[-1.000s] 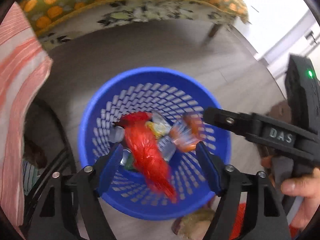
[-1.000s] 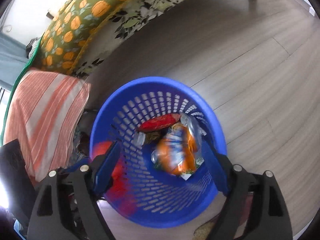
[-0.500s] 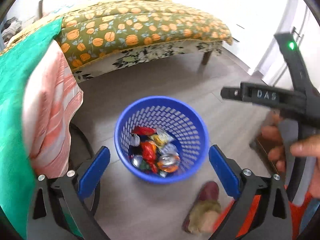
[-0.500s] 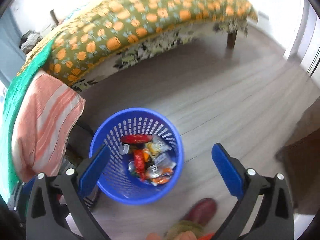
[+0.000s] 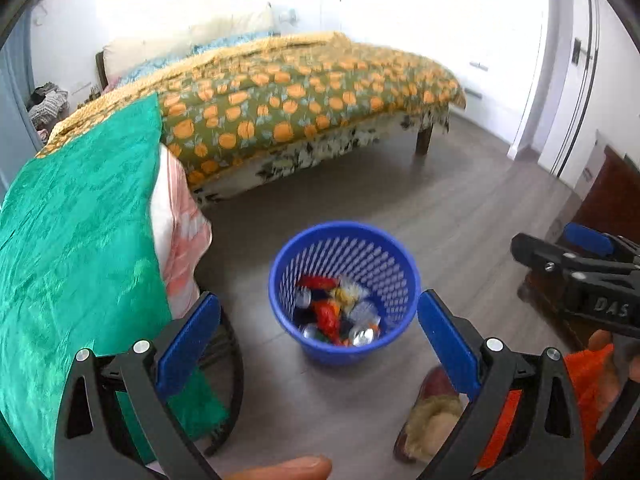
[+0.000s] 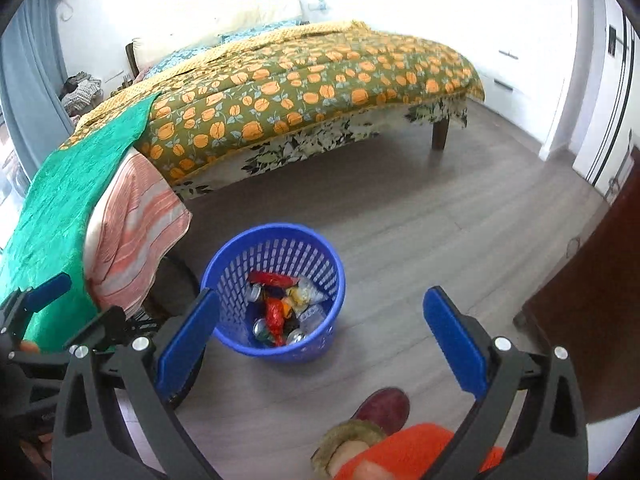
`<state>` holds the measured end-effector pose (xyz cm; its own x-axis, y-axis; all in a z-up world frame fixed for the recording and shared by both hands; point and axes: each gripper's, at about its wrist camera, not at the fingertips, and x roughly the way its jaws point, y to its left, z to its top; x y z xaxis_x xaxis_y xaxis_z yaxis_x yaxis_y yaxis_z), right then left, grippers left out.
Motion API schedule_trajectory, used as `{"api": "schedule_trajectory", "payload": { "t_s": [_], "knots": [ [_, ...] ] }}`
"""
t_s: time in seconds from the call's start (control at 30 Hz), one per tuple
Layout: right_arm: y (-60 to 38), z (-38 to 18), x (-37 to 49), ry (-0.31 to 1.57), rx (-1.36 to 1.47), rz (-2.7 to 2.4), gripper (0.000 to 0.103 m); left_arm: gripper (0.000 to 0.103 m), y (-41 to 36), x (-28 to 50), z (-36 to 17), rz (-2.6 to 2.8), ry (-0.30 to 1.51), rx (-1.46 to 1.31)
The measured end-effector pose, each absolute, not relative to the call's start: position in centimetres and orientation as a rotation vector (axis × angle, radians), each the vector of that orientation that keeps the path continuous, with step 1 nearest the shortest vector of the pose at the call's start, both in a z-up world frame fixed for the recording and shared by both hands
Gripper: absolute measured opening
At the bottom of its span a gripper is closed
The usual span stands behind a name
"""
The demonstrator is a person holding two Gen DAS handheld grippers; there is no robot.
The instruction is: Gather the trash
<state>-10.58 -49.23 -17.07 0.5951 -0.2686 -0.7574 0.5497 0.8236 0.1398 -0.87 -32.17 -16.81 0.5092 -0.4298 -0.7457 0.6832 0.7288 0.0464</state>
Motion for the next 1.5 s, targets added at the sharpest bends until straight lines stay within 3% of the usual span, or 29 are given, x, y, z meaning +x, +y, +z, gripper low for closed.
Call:
{"api": "schedule_trajectory", "payload": {
  "t_s": [0.53,1.5],
  "knots": [
    [-46.9,-19.0,-10.7,0.933,0.404,-0.398,0.098,0.098,-31.6,0.9,-20.1,-0.645,0.970,0.391],
    [-45.8,-19.5,-10.2,0.980,0.371,-0.359,0.098,0.098,-31.4,1.6,-20.5,-0.608,0.996,0.388]
  ]
}}
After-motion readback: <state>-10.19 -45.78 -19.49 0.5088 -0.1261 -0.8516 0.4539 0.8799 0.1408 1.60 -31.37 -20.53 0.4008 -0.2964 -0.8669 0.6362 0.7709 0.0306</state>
